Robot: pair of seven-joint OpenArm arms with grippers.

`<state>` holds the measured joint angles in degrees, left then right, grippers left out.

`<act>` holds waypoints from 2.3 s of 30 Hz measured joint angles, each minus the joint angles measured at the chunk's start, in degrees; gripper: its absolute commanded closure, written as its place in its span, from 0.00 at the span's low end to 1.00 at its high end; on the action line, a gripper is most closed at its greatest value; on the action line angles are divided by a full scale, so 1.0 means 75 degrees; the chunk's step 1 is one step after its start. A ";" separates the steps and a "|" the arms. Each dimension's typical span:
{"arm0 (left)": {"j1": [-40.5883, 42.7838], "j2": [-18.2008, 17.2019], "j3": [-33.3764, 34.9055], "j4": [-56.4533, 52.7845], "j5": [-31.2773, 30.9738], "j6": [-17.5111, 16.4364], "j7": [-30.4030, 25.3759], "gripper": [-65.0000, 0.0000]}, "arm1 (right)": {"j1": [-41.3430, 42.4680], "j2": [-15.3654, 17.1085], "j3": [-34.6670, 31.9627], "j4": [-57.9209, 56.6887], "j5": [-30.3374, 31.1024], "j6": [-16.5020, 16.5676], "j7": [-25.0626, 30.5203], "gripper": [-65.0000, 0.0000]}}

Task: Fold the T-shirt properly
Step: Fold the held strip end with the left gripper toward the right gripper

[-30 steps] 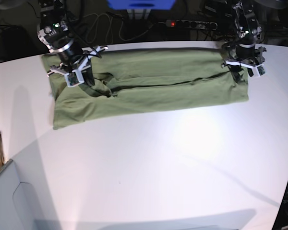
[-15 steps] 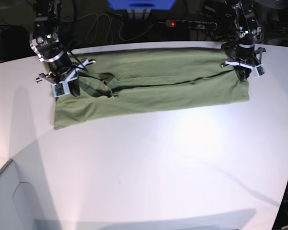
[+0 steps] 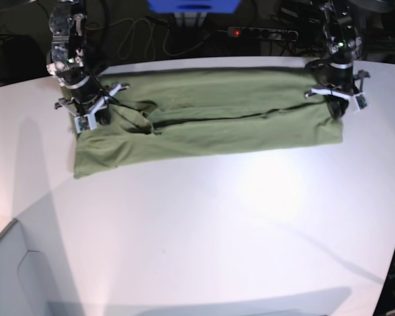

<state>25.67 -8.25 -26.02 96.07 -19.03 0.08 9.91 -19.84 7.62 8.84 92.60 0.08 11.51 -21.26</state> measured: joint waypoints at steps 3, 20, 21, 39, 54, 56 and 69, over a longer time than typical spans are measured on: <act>0.0166 0.0099 0.0254 0.0889 0.0029 0.0117 -0.0038 1.00 | 0.0017 0.0000 0.0000 0.0000 -0.0003 0.0003 -0.0009 1.00; 0.0271 0.0157 0.4765 0.1714 0.1096 0.0096 -0.0070 1.00 | 0.0012 -0.0003 0.0000 0.0000 0.0000 0.0000 -0.0023 1.00; 0.0184 0.0236 0.4989 0.1553 0.1236 0.0085 -0.0064 1.00 | 0.0009 -0.0003 -0.0003 0.0000 0.0000 0.0000 -0.0020 1.00; -0.0784 0.0982 0.6143 0.0458 0.1944 0.0076 -0.0003 1.00 | -0.0026 0.0000 -0.0017 0.0000 0.0000 0.0000 0.0032 1.00; -0.1099 0.0979 0.6601 0.0052 0.1886 0.0102 0.0842 0.78 | -0.0026 0.0003 -0.0017 0.0003 0.0000 0.0000 0.0029 1.00; -0.1093 0.1023 0.6575 0.0140 0.1894 0.0140 0.1119 0.65 | -0.0026 0.0000 -0.0017 0.0009 0.0000 0.0000 0.0000 1.00; -0.0796 0.0574 0.5992 0.1999 0.1836 0.0050 0.1008 0.51 | -0.0425 -0.0029 0.0417 0.0769 -0.0099 0.0816 -0.0297 0.66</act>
<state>19.70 -3.95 18.92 111.07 -5.26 0.45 17.47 -23.03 7.40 11.97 98.37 -0.67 17.63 -23.49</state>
